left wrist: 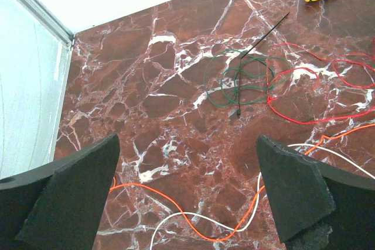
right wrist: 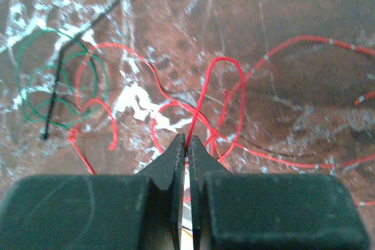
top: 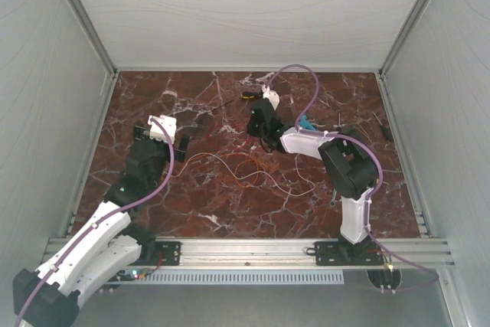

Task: Zip-tie the wires
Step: Pick up the cable at the center of the board.

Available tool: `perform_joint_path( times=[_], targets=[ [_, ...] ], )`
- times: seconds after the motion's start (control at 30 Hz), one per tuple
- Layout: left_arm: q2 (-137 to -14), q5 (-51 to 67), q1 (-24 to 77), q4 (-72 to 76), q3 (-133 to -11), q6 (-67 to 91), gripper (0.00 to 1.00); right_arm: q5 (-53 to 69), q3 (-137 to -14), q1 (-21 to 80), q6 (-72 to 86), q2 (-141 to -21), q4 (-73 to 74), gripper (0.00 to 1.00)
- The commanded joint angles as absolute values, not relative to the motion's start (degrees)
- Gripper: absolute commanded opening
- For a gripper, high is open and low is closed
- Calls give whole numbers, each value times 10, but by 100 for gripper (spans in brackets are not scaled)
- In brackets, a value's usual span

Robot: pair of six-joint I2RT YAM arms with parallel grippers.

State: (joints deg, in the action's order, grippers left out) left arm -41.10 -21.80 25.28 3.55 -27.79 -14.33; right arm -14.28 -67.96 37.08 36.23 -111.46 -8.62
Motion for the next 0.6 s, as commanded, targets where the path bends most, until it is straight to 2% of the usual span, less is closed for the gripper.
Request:
perform_joint_path(
  times=[0.0, 0.3, 0.57],
  targets=[
    [-412, -209, 255, 55, -294, -136, 100, -163, -741, 374, 337, -1124, -100, 0],
    [-412, -206, 255, 55, -293, -139, 100, -153, -849, 371, 279, -1117, -91, 0],
    [-413, -203, 255, 55, -292, -140, 100, -95, -902, 361, 215, -1091, -190, 0]
  ],
)
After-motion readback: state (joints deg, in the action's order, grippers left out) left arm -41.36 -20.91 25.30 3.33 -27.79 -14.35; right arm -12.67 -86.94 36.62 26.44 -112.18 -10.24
